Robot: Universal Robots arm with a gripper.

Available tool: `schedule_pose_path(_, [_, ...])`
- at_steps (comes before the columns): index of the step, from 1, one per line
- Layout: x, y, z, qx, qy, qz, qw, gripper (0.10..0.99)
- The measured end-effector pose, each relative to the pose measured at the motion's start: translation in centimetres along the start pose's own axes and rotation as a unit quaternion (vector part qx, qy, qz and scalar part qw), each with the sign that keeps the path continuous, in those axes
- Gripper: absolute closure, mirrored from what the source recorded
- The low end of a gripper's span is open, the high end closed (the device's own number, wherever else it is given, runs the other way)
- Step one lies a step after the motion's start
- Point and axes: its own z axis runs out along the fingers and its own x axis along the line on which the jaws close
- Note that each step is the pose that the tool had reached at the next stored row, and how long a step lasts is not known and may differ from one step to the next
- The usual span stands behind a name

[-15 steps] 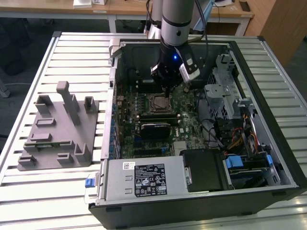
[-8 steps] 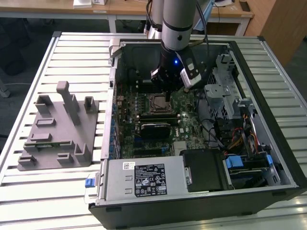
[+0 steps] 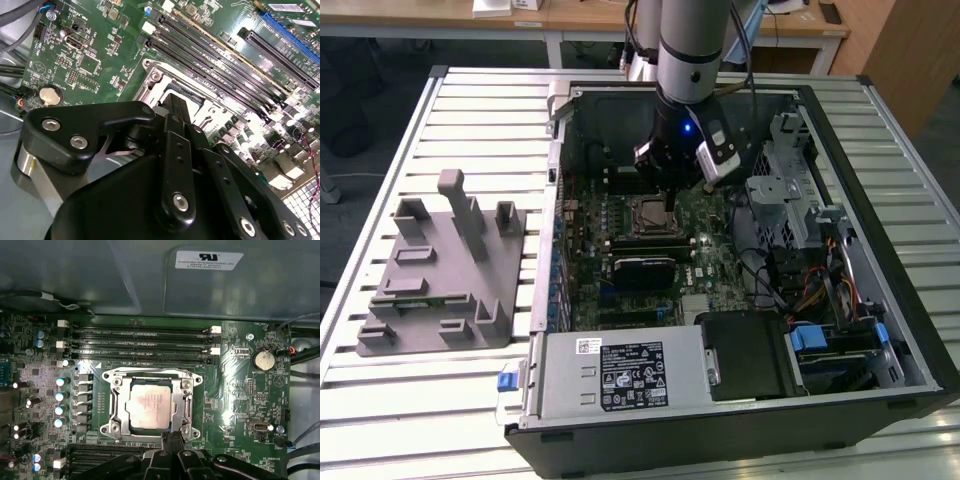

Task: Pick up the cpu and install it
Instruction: 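Install the second cpu locking lever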

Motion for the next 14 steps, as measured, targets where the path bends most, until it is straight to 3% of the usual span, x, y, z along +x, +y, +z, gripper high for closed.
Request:
schedule_pose_path(3, [0.01,-0.30,-0.01,0.0001,0.0000,0.000,1.0000,0.973])
schedule_pose_path(10, [0.09,-1.81,-0.03,0.0001,0.0001,0.000,1.0000,0.973])
schedule_pose_path(14, [0.68,-2.29,-0.04,0.0001,0.0000,0.000,1.0000,0.973])
